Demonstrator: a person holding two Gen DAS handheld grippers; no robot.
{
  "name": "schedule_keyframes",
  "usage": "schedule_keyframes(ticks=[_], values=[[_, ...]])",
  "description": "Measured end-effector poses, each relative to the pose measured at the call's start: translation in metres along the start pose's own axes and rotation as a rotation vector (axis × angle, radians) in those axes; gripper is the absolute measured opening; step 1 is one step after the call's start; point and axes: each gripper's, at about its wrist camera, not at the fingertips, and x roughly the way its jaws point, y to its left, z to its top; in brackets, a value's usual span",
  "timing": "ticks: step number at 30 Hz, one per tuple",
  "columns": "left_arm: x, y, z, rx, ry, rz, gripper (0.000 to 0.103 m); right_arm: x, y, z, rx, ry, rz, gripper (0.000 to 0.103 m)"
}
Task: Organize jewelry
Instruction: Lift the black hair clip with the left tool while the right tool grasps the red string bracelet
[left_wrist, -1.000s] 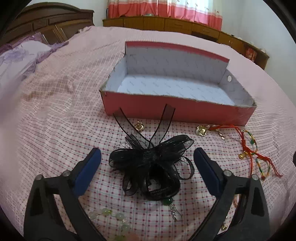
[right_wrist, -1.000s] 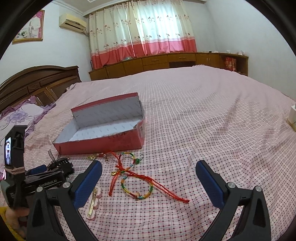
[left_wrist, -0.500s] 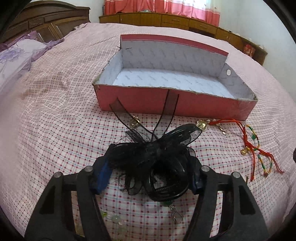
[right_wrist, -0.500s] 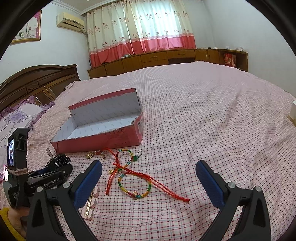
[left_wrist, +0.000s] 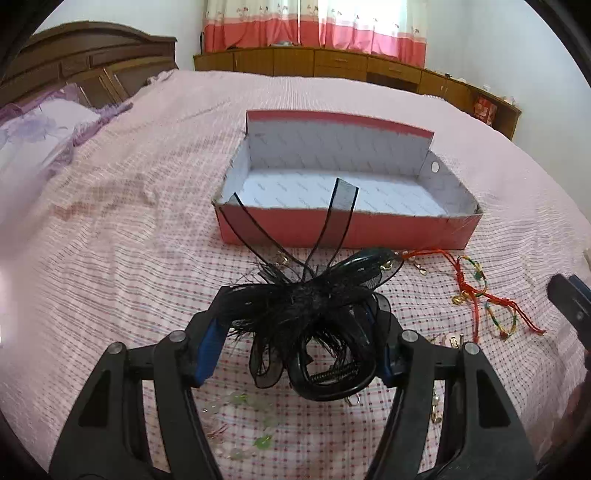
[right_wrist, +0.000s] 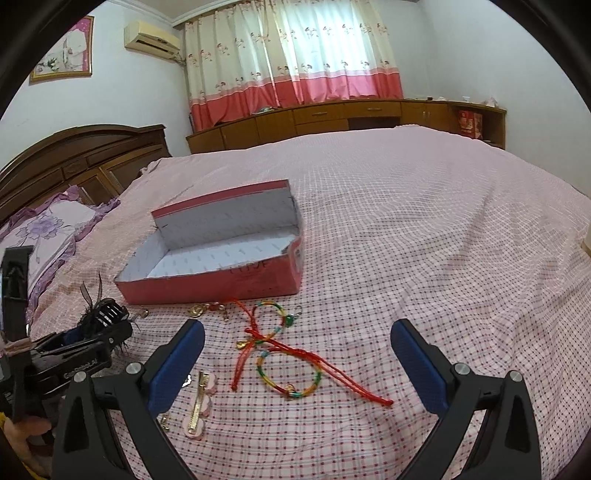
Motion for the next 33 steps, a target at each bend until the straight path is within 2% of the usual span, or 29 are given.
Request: schedule_keyframes(ticks=[8,12,16,26,29,31,33], values=[[-0.018,0.008,0.002,0.011,-0.046,0.011,0.058,0.023,0.011,0.004,-0.012,0.066,0.054,0.087],[-0.018,0.013,0.002,0.004,-0.046,0.007,0.058,0.042,0.013,0.003,0.002,0.130,0.076,0.073],[-0.017,0.017,0.000,-0.007,-0.046,0.002,0.058,0.057,0.016,-0.001,0.002,0.184,0.076,0.060],[-0.019,0.021,0.000,-0.017,-0.054,-0.005,0.058,0.087,0.013,-0.006,0.041,0.272,0.089,0.040],[-0.019,0.022,0.000,-0.018,-0.054,-0.006,0.058,0.091,0.013,-0.006,0.044,0.280,0.084,0.026],[-0.020,0.021,0.000,-0.018,-0.057,-0.006,0.058,0.091,0.013,-0.005,0.047,0.274,0.081,0.012],[-0.023,0.020,0.001,-0.017,-0.060,-0.005,0.058,0.088,0.012,-0.004,0.048,0.263,0.086,0.008]])
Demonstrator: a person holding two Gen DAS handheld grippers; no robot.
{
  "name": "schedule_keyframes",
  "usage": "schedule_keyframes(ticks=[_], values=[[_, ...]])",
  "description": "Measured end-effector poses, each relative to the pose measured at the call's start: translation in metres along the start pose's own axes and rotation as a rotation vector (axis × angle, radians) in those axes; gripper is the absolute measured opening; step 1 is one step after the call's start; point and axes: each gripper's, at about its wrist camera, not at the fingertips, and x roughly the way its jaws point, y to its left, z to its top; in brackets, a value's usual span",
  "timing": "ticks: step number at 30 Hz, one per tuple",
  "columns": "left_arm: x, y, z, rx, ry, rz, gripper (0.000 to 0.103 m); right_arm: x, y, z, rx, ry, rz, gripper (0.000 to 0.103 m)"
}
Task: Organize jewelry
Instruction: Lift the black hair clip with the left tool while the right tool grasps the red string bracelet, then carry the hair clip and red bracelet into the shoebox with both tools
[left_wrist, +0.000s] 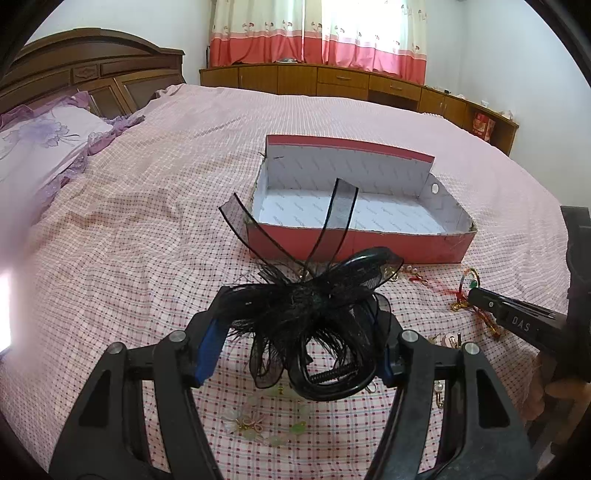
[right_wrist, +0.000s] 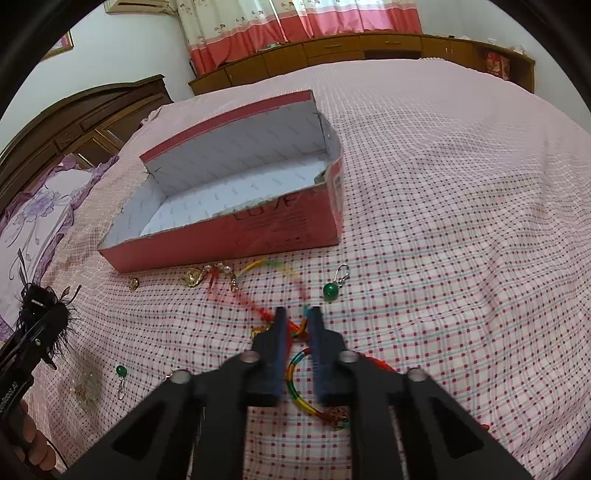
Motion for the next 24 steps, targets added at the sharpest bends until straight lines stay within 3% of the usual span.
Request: schedule_keyframes(ticks=[24], values=[[-0.040,-0.012,0.013,0.022,-0.087,-0.033,0.058,-0.098,0.009,0.008,-0.001,-0.195,0.112,0.005]])
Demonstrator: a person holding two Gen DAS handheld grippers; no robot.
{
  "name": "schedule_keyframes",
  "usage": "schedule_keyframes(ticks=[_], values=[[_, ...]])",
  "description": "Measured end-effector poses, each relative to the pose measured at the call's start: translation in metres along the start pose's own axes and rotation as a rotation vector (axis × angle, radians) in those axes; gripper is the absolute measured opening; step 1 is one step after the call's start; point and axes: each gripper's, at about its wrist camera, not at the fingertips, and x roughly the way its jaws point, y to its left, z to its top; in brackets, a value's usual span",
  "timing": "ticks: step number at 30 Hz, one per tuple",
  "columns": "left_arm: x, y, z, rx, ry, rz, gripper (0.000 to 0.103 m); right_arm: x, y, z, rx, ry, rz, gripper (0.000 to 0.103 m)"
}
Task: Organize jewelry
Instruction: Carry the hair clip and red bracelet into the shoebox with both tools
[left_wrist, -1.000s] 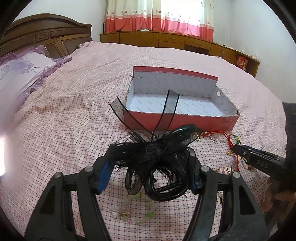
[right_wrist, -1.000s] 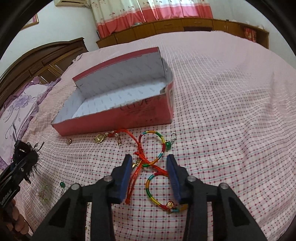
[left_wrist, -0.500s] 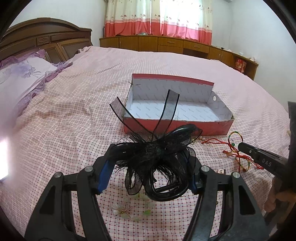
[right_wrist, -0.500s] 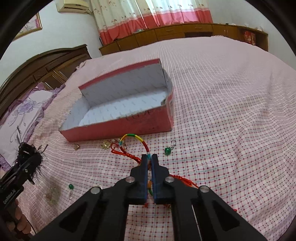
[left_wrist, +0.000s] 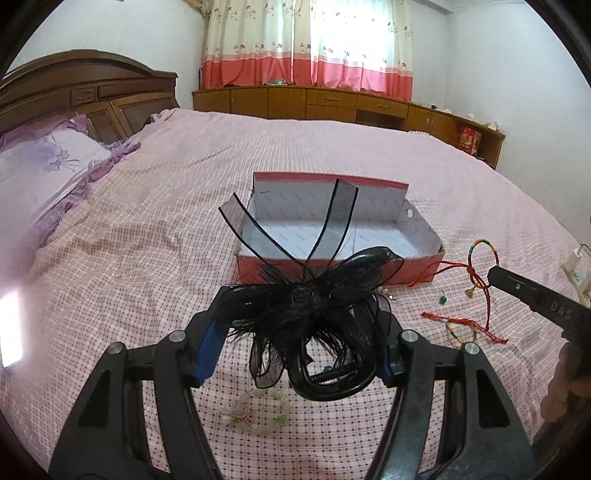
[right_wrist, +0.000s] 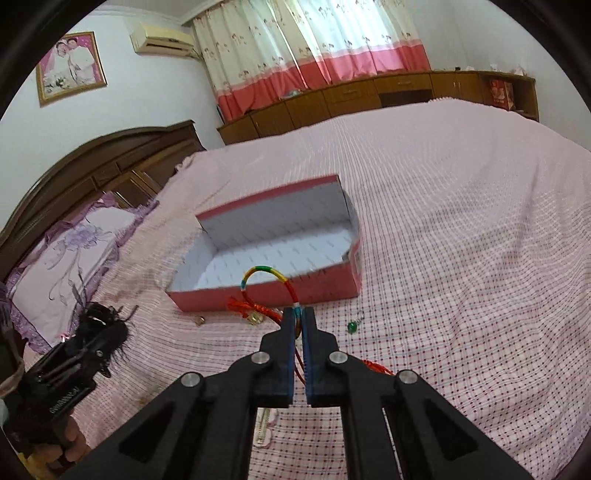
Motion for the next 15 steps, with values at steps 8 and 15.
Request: schedule_keyframes(ticks=[8,15], values=[[-0.001,0.000,0.021,0.007,-0.051,-0.006,0.059,-0.012,0.012,0.016,-0.011,-0.069,0.017,0.005],[0.011,-0.002,0.041,0.016,-0.080,-0.011,0.059,-0.002,0.022,0.031,-0.030,-0.088,0.032,0.005]])
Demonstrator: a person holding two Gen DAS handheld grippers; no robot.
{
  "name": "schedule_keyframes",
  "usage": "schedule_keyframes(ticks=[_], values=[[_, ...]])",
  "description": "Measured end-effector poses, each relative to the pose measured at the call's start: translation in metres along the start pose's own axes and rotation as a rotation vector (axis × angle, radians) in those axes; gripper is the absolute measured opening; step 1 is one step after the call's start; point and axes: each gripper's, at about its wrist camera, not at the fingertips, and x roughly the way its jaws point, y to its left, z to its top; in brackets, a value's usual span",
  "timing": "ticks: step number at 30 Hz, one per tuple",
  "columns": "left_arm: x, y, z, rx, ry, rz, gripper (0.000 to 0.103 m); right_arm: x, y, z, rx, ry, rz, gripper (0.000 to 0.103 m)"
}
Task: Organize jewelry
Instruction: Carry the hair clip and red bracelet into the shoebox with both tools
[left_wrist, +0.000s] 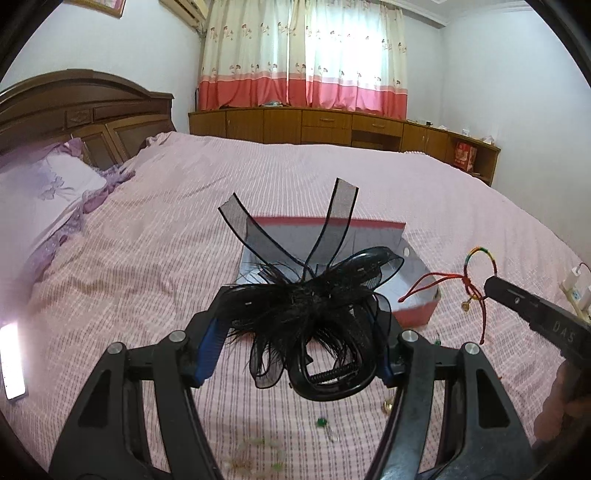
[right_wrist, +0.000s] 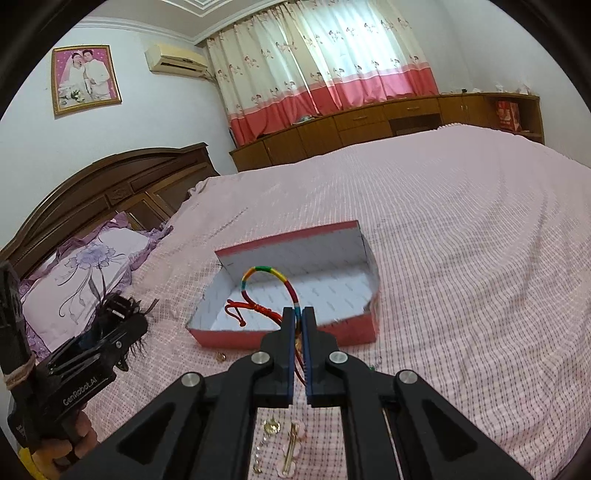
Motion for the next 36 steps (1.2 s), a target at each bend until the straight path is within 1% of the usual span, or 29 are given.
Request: schedule_keyframes(ticks=[3,6,12,18,24,30,34,36], values=[[0.010,-0.002,0.009,0.008,-0.013,-0.001,0.059,0.009,0.003,0.007,-0.010,-0.005,0.007,0.005],[0.022,-0.002,0.017,-0.005,-0.017,-0.018,0.059,0.022,0.004,0.015,-0.017,-0.013,0.009,0.005],[0.053,0.000,0.031,-0.032,-0.014,-0.021,0.059,0.050,0.001,0.034,-0.015,-0.030,0.006,0.005],[0.087,0.003,0.039,-0.042,0.003,0.001,0.059,0.082,-0.008,0.047,-0.018,-0.039,-0.025,0.005],[0.116,0.000,0.044,-0.041,0.022,0.019,0.059,0.118,-0.016,0.055,-0.036,-0.019,-0.061,0.005],[0.153,-0.001,0.042,-0.064,0.113,-0.006,0.059,0.155,-0.021,0.057,-0.055,0.028,-0.102,0.005],[0.176,-0.003,0.038,-0.053,0.168,0.008,0.059,0.176,-0.026,0.054,-0.052,0.085,-0.115,0.005],[0.186,-0.003,0.035,-0.046,0.192,0.020,0.059,0.188,-0.028,0.052,-0.069,0.113,-0.140,0.005]])
